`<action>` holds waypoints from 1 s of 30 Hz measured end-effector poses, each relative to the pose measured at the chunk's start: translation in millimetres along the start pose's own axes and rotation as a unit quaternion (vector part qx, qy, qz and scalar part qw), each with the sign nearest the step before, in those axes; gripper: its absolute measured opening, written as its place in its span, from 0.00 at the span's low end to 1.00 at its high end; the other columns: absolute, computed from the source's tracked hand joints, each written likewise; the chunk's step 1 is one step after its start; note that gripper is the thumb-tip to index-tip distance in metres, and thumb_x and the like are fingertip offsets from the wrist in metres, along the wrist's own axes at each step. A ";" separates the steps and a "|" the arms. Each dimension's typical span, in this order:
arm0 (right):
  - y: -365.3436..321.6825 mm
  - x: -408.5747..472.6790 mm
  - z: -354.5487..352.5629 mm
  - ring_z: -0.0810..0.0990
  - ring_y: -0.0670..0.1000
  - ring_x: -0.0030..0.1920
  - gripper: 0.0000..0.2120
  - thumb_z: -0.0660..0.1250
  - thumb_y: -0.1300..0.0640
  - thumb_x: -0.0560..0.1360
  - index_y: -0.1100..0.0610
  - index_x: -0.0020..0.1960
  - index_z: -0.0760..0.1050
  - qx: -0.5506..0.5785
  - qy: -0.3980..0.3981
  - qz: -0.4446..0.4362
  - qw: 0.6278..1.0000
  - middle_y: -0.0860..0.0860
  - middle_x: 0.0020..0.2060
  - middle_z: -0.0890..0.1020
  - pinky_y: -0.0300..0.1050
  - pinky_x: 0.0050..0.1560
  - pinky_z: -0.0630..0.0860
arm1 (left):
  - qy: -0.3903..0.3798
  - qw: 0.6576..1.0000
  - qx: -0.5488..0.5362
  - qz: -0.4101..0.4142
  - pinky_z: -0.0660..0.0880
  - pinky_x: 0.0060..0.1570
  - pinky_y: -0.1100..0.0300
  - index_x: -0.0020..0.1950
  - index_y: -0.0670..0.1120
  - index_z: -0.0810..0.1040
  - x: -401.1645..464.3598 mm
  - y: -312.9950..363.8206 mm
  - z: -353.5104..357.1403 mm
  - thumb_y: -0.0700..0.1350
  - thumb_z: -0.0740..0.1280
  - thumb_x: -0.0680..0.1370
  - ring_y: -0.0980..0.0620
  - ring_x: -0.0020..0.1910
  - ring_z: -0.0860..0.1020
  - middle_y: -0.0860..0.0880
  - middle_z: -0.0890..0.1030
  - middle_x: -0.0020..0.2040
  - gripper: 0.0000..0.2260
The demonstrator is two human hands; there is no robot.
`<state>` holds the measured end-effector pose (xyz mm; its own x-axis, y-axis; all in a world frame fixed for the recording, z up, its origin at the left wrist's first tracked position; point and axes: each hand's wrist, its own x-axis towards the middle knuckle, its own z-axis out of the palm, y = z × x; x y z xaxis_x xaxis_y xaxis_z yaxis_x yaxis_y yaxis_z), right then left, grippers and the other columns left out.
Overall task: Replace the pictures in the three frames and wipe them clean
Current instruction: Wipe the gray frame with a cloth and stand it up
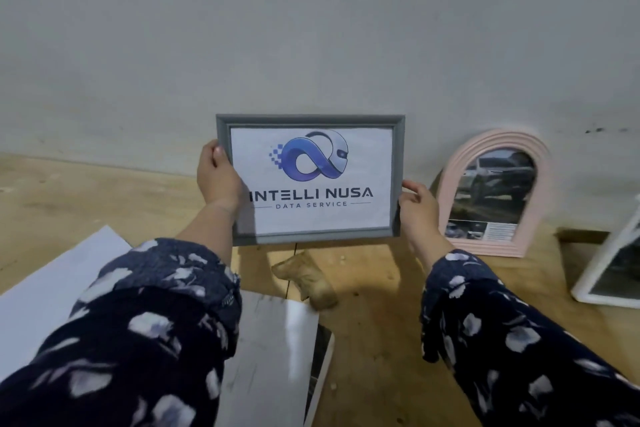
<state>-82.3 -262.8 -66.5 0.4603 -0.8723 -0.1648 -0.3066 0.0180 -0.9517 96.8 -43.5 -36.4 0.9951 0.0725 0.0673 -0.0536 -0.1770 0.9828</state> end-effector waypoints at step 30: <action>1.3 -12.2 -42.0 0.70 0.55 0.69 0.24 0.56 0.66 0.78 0.58 0.74 0.65 -0.117 -0.045 0.063 0.990 0.53 0.71 0.70 0.50 0.71 0.66 | -0.056 0.959 0.270 0.066 0.67 0.59 0.50 0.71 0.46 0.65 -53.0 27.3 90.3 0.37 0.59 0.76 0.42 0.66 0.62 0.44 0.61 0.69 0.22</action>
<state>-123.3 -272.7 -54.9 0.4760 -0.8226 -0.3110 -0.5456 0.0012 -0.8381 50.2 -140.8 -28.7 0.9868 -0.0867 0.1367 -0.1596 -0.6620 0.7323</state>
